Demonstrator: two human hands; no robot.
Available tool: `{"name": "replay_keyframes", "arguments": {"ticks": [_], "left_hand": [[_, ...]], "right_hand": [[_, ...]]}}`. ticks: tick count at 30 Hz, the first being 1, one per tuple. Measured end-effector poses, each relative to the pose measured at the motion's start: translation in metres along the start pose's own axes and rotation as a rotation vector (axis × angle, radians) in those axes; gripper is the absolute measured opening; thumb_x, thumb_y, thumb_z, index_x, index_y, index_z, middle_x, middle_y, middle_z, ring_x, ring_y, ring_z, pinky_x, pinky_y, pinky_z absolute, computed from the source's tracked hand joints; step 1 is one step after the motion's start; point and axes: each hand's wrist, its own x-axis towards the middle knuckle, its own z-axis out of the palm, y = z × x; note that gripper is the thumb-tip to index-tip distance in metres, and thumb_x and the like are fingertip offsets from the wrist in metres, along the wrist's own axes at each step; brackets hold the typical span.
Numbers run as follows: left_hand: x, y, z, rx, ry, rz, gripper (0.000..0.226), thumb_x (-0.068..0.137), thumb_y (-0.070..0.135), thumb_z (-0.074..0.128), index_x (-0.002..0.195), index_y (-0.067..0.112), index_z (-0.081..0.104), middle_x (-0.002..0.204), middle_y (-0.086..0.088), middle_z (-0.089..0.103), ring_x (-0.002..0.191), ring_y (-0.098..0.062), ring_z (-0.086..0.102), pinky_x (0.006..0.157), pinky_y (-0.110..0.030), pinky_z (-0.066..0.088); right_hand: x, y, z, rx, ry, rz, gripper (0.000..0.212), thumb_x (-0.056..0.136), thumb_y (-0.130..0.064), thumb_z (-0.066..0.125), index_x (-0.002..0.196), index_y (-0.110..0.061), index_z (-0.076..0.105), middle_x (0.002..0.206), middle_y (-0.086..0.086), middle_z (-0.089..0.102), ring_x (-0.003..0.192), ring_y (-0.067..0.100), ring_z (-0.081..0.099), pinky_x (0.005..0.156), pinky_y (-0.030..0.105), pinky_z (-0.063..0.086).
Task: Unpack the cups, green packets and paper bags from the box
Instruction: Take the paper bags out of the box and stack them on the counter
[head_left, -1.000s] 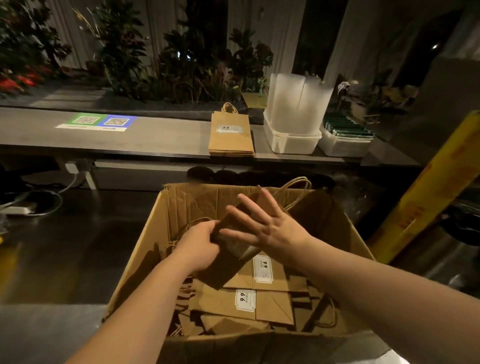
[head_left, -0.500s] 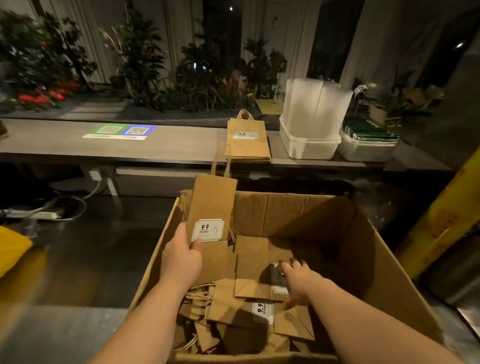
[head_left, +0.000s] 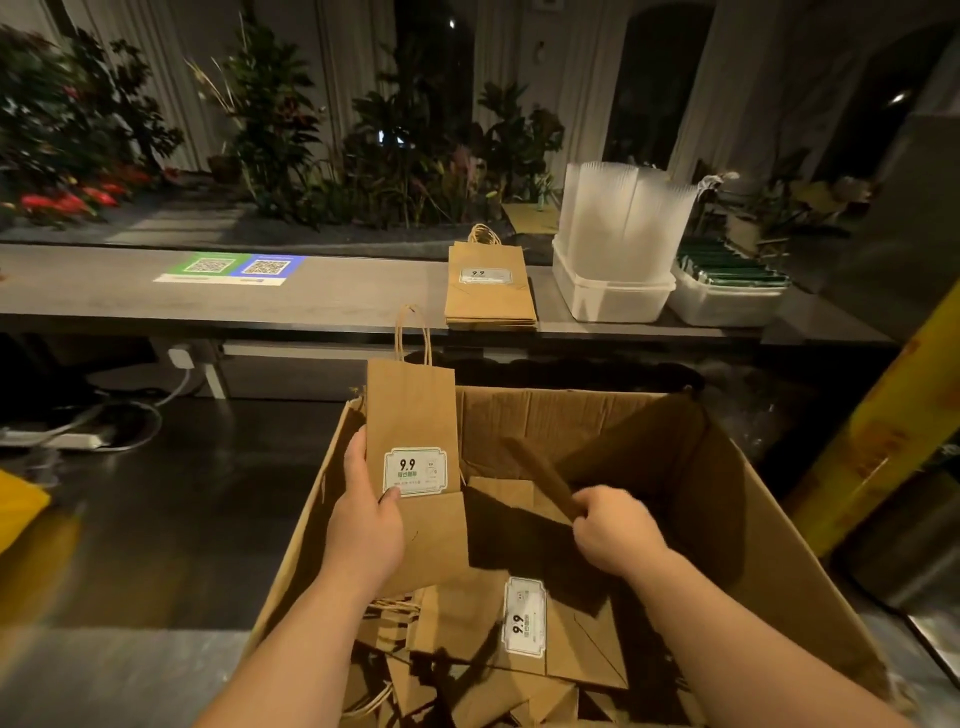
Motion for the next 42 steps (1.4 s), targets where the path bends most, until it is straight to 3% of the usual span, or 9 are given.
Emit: {"name": "replay_keyframes", "arguments": {"ticks": [7,12,17,23,28,31,34,39,42], "left_hand": [[-0.005,0.002,-0.004,-0.304,-0.117,-0.138,0.072,0.101,0.007,0.057,0.154,0.045,0.025,0.141,0.007,0.053,0.136,-0.024,0.05,0.11,-0.051,0.042],[-0.007,0.005,-0.007,-0.53,-0.273,-0.096,0.074,0.068,0.042,0.086,0.13,0.041,0.046,0.146,-0.007,0.051,0.131,-0.033,0.056,0.108,-0.057,0.046],[0.002,-0.003,-0.014,-0.824,-0.311,-0.239,0.046,0.101,0.019,0.059,0.135,0.049,0.049,0.13,-0.01,0.067,0.108,-0.037,0.072,0.085,-0.055,0.061],[-0.008,-0.004,-0.014,-0.659,-0.394,-0.161,0.047,0.095,0.059,0.047,0.14,0.045,0.05,0.132,0.004,0.069,0.124,-0.028,0.064,0.105,-0.056,0.048],[-0.007,-0.006,-0.01,-0.381,-0.354,-0.116,0.066,0.095,0.024,0.07,0.147,0.047,0.035,0.123,0.008,0.071,0.112,-0.02,0.07,0.096,-0.051,0.054],[-0.003,-0.007,-0.008,-0.438,-0.158,-0.128,0.061,0.097,0.012,0.065,0.143,0.044,0.041,0.125,0.008,0.067,0.114,-0.017,0.066,0.086,-0.041,0.056],[-0.002,-0.006,-0.008,-0.417,0.039,-0.045,0.052,0.098,0.008,0.063,0.126,0.049,0.047,0.119,0.016,0.065,0.115,-0.011,0.062,0.091,-0.038,0.054],[-0.006,-0.004,-0.003,-0.21,0.109,0.045,0.042,0.101,0.011,0.06,0.121,0.045,0.047,0.109,0.028,0.058,0.112,-0.006,0.054,0.092,-0.033,0.046],[-0.007,-0.006,-0.005,-0.171,0.131,0.073,0.039,0.1,0.014,0.061,0.117,0.046,0.046,0.113,0.027,0.057,0.115,-0.005,0.053,0.093,-0.031,0.047]], "right_hand": [[-0.017,-0.019,-0.027,0.525,0.439,-0.562,0.025,0.093,-0.016,0.074,0.115,-0.027,0.076,0.107,-0.012,0.074,0.101,0.009,0.07,0.086,0.042,0.061],[-0.024,-0.04,-0.011,0.111,0.728,-1.077,0.045,0.091,-0.023,0.076,0.131,-0.037,0.061,0.141,-0.004,0.061,0.134,0.03,0.049,0.108,0.047,0.038],[-0.013,-0.024,0.008,-0.02,0.322,-0.863,0.059,0.094,-0.024,0.07,0.137,-0.061,0.051,0.162,-0.014,0.014,0.15,0.019,0.016,0.114,0.024,0.037],[-0.005,-0.02,0.017,-0.048,0.304,-0.997,0.063,0.092,-0.02,0.074,0.143,-0.046,0.05,0.158,-0.001,0.041,0.152,0.02,0.03,0.108,0.042,0.052],[-0.003,-0.028,0.021,-0.162,0.304,-1.015,0.074,0.091,-0.008,0.074,0.151,-0.037,0.043,0.162,-0.001,0.037,0.156,0.025,0.019,0.116,0.042,0.035],[-0.003,-0.035,0.024,-0.037,0.332,-0.731,0.068,0.097,-0.009,0.064,0.156,-0.031,0.037,0.162,-0.004,0.033,0.153,0.02,0.023,0.123,0.034,0.028],[0.004,-0.037,0.025,-0.1,0.076,-0.415,0.057,0.099,-0.014,0.059,0.152,-0.028,0.042,0.155,-0.004,0.042,0.145,0.018,0.037,0.117,0.033,0.039],[0.008,-0.036,0.049,-0.46,-0.431,-0.453,0.093,0.094,-0.019,0.068,0.162,-0.038,0.007,0.171,-0.006,-0.002,0.157,0.029,-0.002,0.125,0.059,0.013],[0.003,-0.03,0.064,-0.597,-0.661,-0.412,0.089,0.095,-0.024,0.068,0.161,-0.04,0.011,0.17,-0.001,0.014,0.153,0.035,0.024,0.121,0.058,0.027]]}}
